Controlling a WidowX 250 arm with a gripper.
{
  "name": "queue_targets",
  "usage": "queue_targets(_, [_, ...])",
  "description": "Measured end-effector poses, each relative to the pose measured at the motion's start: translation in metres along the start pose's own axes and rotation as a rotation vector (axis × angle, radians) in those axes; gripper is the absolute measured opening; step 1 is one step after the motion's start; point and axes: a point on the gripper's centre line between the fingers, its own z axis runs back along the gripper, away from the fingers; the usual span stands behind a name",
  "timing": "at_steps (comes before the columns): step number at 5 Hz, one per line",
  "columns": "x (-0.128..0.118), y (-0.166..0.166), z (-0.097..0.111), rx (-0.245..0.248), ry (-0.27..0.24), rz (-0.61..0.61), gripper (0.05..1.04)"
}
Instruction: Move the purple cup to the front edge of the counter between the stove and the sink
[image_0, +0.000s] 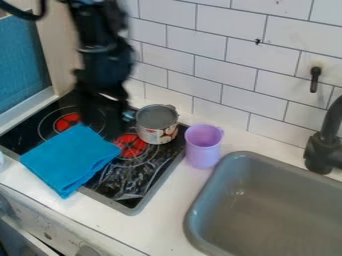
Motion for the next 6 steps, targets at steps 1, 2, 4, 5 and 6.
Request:
queue_targets(1, [0.020, -0.035, 0.001, 0.002, -0.052, -0.083, 1.001])
queue_targets(2, [0.040, -0.080, 0.000, -0.006, -0.054, -0.154, 1.001])
queue_targets(4, [0.079, -0.110, 0.003, 0.023, -0.150, -0.185, 1.001])
queue_targets(5, [0.084, -0.106, 0.000, 0.049, -0.144, -0.170, 1.001])
queue_targets(6, [0.086, -0.101, -0.005, 0.075, -0.128, -0.165, 1.001])
